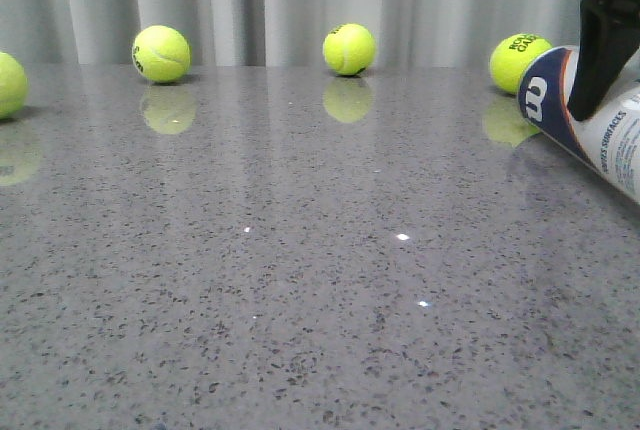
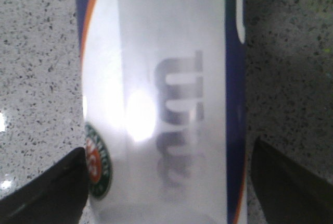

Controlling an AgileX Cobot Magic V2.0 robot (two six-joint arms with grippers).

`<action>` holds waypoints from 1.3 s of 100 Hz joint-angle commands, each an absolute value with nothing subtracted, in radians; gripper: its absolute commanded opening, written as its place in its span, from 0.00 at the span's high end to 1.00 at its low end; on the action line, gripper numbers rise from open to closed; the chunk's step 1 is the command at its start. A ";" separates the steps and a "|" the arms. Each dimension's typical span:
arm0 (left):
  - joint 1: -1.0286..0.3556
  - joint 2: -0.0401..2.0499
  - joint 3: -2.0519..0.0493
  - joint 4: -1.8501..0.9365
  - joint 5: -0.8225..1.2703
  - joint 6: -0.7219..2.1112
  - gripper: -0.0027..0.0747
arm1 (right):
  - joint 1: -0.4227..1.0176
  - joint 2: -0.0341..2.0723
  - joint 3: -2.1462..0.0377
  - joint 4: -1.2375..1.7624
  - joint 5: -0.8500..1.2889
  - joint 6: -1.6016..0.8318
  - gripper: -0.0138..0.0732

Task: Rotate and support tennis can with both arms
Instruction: 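Lower the right gripper and grasp the white-and-blue Wilson can, then lift the can with the right gripper and set it down lying toward the table center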

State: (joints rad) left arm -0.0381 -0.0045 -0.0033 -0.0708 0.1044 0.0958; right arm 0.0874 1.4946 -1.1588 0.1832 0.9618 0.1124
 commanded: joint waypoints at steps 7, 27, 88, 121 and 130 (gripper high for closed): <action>-0.041 -0.043 0.045 -0.073 0.036 0.089 0.99 | 0.085 1.472 -1.190 0.196 0.930 0.108 0.24; -0.041 -0.043 0.045 -0.073 0.036 0.089 0.99 | 0.085 1.469 -1.190 0.192 0.927 0.108 0.54; -0.041 -0.043 0.045 -0.073 0.036 0.089 0.99 | 0.384 1.564 -1.532 0.163 1.043 -0.355 0.55; -0.041 -0.043 0.045 -0.073 0.036 0.089 0.99 | 0.496 1.632 -1.547 0.161 1.095 -1.010 0.55; -0.041 -0.043 0.045 -0.073 0.036 0.089 0.99 | 0.504 1.649 -1.546 0.161 1.101 -1.082 0.55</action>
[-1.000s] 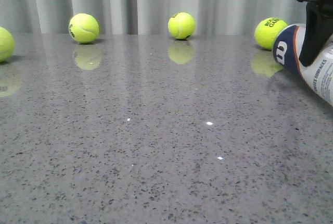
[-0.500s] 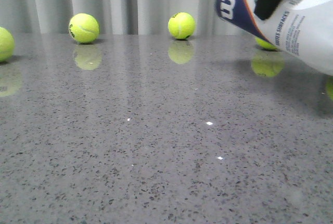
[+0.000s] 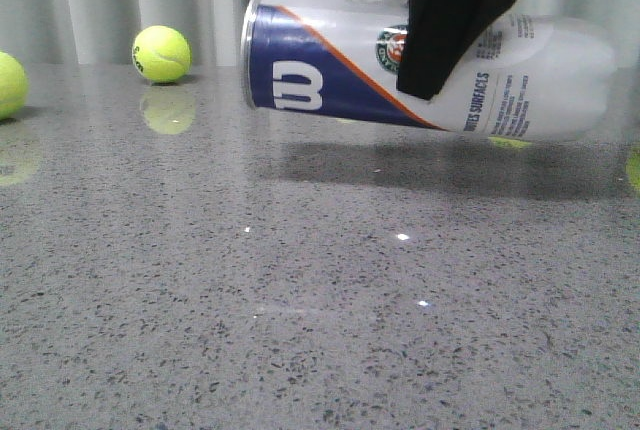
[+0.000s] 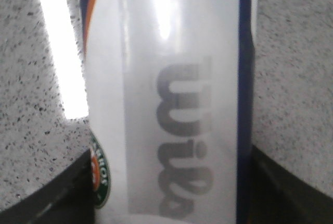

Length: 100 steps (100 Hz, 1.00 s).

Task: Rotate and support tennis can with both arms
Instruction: 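Lift the can with the right gripper and set it down lying toward the table center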

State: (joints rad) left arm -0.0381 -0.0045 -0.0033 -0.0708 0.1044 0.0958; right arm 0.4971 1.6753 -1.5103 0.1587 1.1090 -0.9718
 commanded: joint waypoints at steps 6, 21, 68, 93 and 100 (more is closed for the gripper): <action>-0.041 -0.043 0.045 -0.073 0.036 0.089 0.99 | 0.505 1.660 -1.546 0.162 1.094 -1.083 0.55; -0.041 -0.043 0.045 -0.073 0.036 0.089 0.99 | 0.506 1.684 -1.546 0.162 1.085 -1.083 0.55; -0.041 -0.043 0.045 -0.073 0.036 0.089 0.99 | 0.506 1.737 -1.546 0.161 1.047 -1.083 0.55; -0.041 -0.043 0.045 -0.073 0.036 0.089 0.99 | 0.506 1.737 -1.546 0.160 1.045 -1.081 0.20; -0.041 -0.043 0.045 -0.073 0.036 0.089 0.99 | 0.506 1.737 -1.546 0.160 1.038 -1.081 0.08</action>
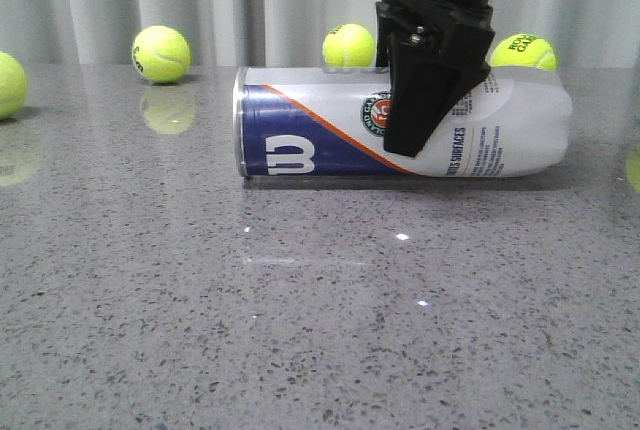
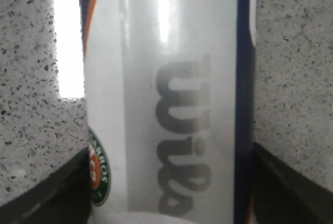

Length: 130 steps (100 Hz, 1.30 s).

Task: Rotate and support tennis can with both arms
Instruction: 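Lift the can with the right gripper and set it down lying toward the table center, then open the right gripper and raise it away from the can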

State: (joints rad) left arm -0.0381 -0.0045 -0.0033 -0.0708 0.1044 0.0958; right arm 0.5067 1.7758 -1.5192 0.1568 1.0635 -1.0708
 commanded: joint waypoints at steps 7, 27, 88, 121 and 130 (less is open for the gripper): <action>-0.041 -0.043 0.045 -0.073 0.036 0.089 0.99 | 0.506 1.737 -1.546 0.160 1.035 -1.081 0.09; -0.041 -0.043 0.045 -0.073 0.036 0.089 0.99 | 0.506 1.737 -1.546 0.156 1.031 -1.081 0.10; -0.041 -0.043 0.045 -0.073 0.036 0.089 0.99 | 0.506 1.604 -1.546 0.109 1.001 -0.858 0.18; -0.041 -0.043 0.045 -0.073 0.036 0.089 0.99 | 0.504 1.556 -1.546 -0.027 1.006 -0.254 0.87; -0.041 -0.043 0.045 -0.073 0.036 0.089 0.99 | 0.503 1.547 -1.546 -0.027 1.006 -0.154 0.91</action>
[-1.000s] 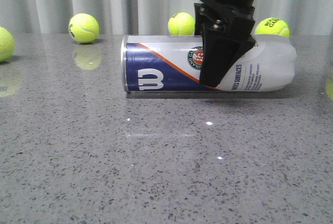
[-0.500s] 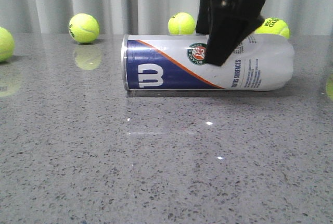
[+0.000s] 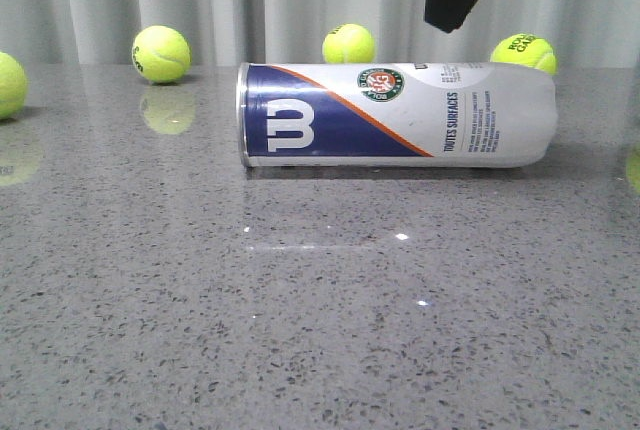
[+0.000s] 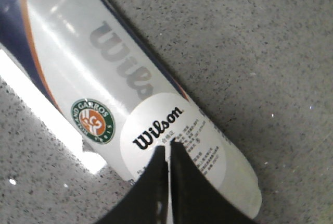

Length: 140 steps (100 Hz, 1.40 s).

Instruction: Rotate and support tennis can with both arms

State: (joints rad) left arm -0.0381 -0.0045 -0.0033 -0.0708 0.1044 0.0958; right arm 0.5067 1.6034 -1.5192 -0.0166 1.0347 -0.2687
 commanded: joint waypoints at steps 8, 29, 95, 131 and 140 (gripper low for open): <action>-0.041 -0.043 0.045 -0.073 0.036 0.089 0.99 | 0.496 1.535 -1.546 -0.028 1.009 -0.082 0.92; -0.041 -0.043 0.045 -0.073 0.036 0.089 0.99 | 0.449 1.487 -1.531 -0.028 1.037 0.191 0.92; -0.041 -0.043 0.045 -0.073 0.036 0.089 0.99 | 0.201 1.091 -1.092 -0.032 0.899 0.293 0.92; -0.041 -0.043 0.045 -0.073 0.036 0.089 0.99 | 0.154 0.773 -0.825 -0.026 0.743 0.303 0.92; -0.041 -0.043 0.045 -0.073 0.036 0.089 0.99 | 0.154 0.695 -0.770 -0.026 0.695 0.303 0.92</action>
